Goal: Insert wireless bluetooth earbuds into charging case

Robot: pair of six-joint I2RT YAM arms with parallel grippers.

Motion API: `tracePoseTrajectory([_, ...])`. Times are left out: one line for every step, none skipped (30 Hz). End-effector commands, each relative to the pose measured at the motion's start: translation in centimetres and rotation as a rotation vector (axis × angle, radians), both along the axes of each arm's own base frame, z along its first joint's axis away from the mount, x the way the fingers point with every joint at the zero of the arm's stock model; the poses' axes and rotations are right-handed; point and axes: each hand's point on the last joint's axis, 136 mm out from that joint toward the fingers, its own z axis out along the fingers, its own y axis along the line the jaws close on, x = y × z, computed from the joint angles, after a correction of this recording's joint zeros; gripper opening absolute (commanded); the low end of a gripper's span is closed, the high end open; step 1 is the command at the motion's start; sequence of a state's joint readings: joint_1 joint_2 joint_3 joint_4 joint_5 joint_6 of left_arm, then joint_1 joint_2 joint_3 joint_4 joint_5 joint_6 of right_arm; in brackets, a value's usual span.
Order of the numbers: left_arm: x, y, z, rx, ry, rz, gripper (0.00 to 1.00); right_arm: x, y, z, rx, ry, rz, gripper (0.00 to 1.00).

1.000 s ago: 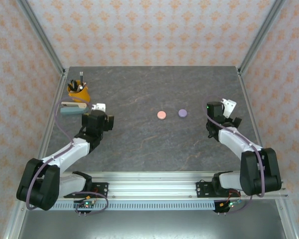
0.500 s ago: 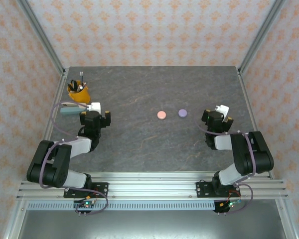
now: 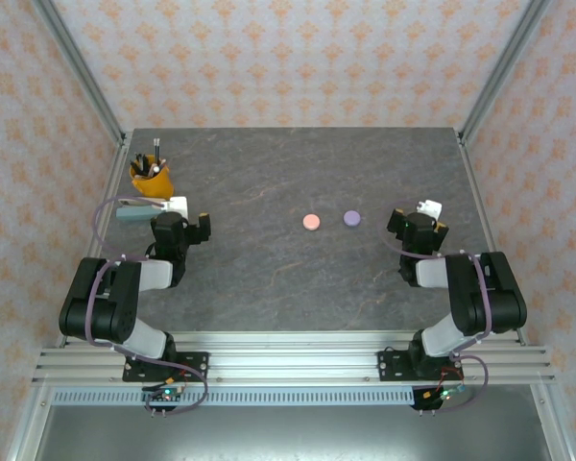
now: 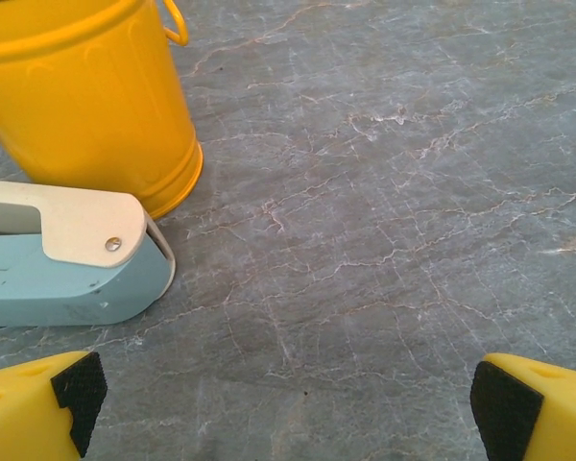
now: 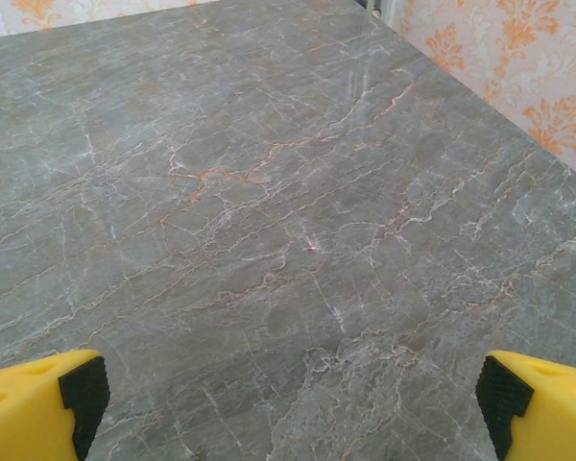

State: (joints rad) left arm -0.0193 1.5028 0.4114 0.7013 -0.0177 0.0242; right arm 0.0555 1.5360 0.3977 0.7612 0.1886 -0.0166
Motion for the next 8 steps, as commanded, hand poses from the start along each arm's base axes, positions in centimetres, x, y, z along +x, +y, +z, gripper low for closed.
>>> tracePoseTrajectory([0.99, -0.10, 1.67, -0.015, -0.062, 0.000, 1.00, 1.02, 0.16, 1.46, 0.008, -0.046, 0.011, 1.00])
tracePoseTrajectory([0.98, -0.08, 1.61, -0.015, -0.060, 0.001, 1.00, 1.05, 0.14, 1.35, 0.016, -0.041, 0.016, 1.00])
tracePoseTrajectory([0.96, -0.08, 1.58, -0.014, -0.058, 0.001, 1.00, 1.03, 0.15, 1.32, 0.018, -0.040, 0.017, 1.00])
tracePoseTrajectory([0.96, -0.08, 1.57, -0.015, -0.058, 0.001, 1.00, 1.03, 0.16, 1.36, 0.018, -0.044, 0.018, 1.00])
tracePoseTrajectory([0.98, -0.10, 1.61, -0.014, -0.060, 0.000, 1.00, 0.92, 0.18, 1.51, 0.017, -0.052, 0.021, 1.00])
tracePoseTrajectory([0.98, -0.08, 1.65, -0.014, -0.061, 0.001, 1.00, 0.83, 0.26, 1.63, 0.018, -0.059, 0.026, 1.00])
tracePoseTrajectory([0.95, -0.11, 1.63, -0.012, -0.061, 0.000, 1.00, 0.82, 0.23, 1.62, 0.016, -0.059, 0.026, 1.00])
tracePoseTrajectory([0.93, -0.14, 1.65, -0.010, -0.062, 0.000, 1.00, 0.79, 0.26, 1.62, 0.015, -0.058, 0.027, 1.00])
